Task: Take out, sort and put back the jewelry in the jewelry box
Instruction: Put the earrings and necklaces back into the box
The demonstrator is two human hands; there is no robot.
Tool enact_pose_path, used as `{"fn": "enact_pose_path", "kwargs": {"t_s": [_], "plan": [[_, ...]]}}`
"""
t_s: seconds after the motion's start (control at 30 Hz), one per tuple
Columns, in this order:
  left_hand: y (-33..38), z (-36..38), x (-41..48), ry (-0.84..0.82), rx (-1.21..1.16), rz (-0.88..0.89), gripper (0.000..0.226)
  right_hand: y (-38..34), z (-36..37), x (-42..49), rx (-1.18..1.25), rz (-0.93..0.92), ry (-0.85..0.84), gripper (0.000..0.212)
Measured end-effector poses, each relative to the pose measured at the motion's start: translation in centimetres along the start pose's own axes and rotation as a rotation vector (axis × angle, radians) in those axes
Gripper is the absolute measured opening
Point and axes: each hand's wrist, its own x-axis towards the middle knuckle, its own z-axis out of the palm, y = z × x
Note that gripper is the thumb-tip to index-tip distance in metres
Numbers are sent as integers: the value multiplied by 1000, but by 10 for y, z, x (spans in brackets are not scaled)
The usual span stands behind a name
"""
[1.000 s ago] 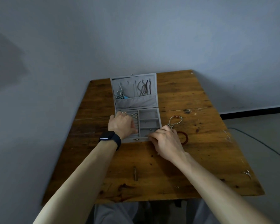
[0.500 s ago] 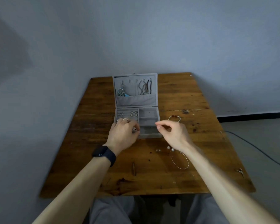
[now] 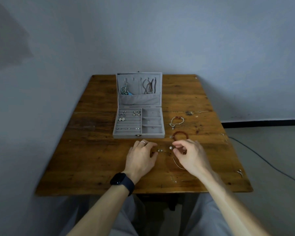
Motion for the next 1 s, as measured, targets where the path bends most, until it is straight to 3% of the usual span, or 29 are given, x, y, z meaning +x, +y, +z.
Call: {"fn": "enact_pose_path", "kwargs": {"t_s": [0.2, 0.47, 0.77, 1.0], "plan": [[8, 5, 6, 3, 24, -10, 40, 9, 13, -1, -180, 30, 30, 31], [26, 8, 26, -81, 15, 60, 41, 12, 13, 3, -198, 33, 17, 22], [35, 9, 46, -84, 55, 178, 22, 16, 0, 7, 69, 111, -22, 19], [12, -35, 50, -62, -231, 60, 11, 15, -17, 15, 443, 278, -12, 7]]}}
